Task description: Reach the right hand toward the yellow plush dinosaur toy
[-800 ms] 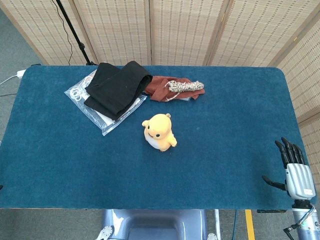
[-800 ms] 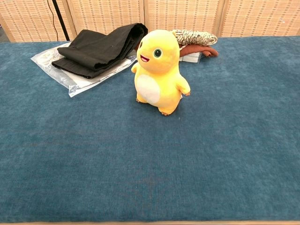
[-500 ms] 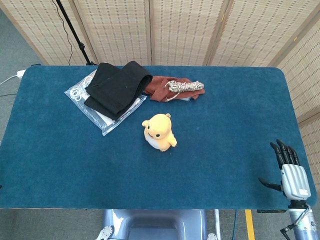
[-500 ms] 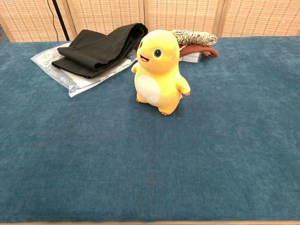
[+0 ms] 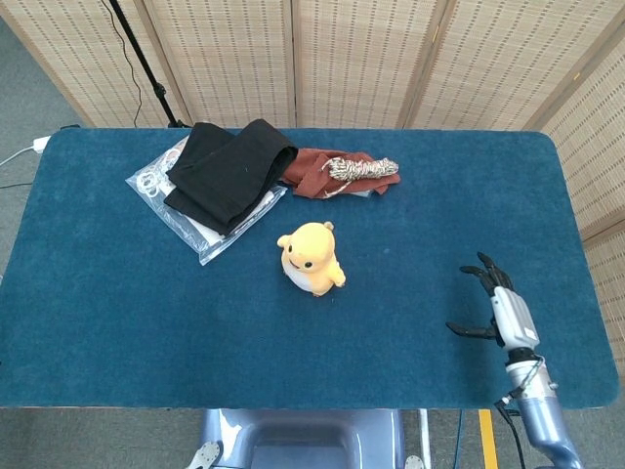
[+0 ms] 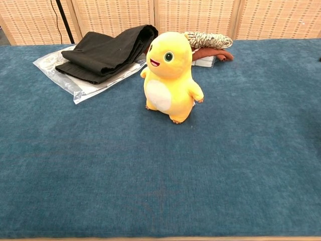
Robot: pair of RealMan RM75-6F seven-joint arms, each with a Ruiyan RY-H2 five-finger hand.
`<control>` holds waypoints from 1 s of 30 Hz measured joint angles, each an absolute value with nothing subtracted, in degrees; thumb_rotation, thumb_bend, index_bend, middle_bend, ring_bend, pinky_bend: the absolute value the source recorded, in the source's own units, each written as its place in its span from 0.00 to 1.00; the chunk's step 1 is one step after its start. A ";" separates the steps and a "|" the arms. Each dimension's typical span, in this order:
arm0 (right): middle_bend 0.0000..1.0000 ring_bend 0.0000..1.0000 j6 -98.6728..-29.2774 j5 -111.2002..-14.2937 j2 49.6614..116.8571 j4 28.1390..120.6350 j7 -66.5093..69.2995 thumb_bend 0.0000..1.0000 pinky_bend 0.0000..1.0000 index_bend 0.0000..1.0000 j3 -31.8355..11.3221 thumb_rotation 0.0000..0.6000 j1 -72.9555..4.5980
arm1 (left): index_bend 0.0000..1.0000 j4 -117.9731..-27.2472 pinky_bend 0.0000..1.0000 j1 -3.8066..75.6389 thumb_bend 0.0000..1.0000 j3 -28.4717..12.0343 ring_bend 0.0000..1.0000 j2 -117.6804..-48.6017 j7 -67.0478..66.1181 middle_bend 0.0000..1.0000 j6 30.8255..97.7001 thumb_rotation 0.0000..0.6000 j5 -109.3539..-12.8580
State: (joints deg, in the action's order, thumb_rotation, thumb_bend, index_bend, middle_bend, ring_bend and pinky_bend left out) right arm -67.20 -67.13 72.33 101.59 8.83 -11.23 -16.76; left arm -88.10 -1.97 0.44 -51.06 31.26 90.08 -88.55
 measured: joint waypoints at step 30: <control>0.00 0.00 -65.91 -26.81 93.39 101.65 -13.91 0.00 0.00 0.42 -22.32 1.00 -37.36 | 0.00 -86.32 0.00 -2.25 0.00 0.41 0.00 -50.87 34.80 0.00 90.45 1.00 -88.59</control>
